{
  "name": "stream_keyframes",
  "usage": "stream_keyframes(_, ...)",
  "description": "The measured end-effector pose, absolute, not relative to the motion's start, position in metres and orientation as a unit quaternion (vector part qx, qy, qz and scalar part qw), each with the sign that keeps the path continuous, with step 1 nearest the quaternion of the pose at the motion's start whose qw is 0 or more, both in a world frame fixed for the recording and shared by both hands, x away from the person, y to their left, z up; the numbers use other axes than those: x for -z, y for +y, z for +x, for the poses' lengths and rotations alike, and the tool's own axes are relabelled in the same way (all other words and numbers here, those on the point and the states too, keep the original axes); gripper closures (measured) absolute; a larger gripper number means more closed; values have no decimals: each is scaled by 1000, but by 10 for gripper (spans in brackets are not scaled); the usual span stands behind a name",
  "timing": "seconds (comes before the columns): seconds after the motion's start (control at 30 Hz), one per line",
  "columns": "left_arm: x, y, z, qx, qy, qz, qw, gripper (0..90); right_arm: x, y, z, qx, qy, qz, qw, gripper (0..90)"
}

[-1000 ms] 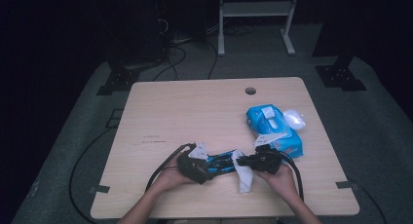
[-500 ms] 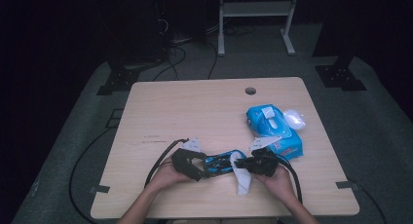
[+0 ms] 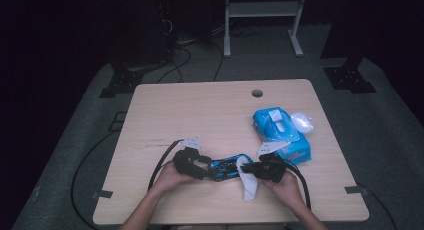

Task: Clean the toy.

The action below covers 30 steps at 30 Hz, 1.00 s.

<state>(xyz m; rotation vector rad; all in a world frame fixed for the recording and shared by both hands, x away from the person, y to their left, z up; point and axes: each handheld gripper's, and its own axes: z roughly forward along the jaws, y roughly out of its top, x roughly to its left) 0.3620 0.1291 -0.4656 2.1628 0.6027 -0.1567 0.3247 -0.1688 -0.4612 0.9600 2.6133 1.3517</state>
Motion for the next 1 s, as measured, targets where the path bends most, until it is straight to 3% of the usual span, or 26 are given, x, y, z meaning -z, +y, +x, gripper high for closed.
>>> stream_keyframes(0.83, 473, 119, 362, 97, 243, 868, 422, 279, 463, -174, 312, -444, 844, 299, 27, 864)
stream_keyframes(1.0, 473, 117, 361, 104, 233, 867, 427, 315, 464, -175, 310, -446, 844, 298, 24, 864)
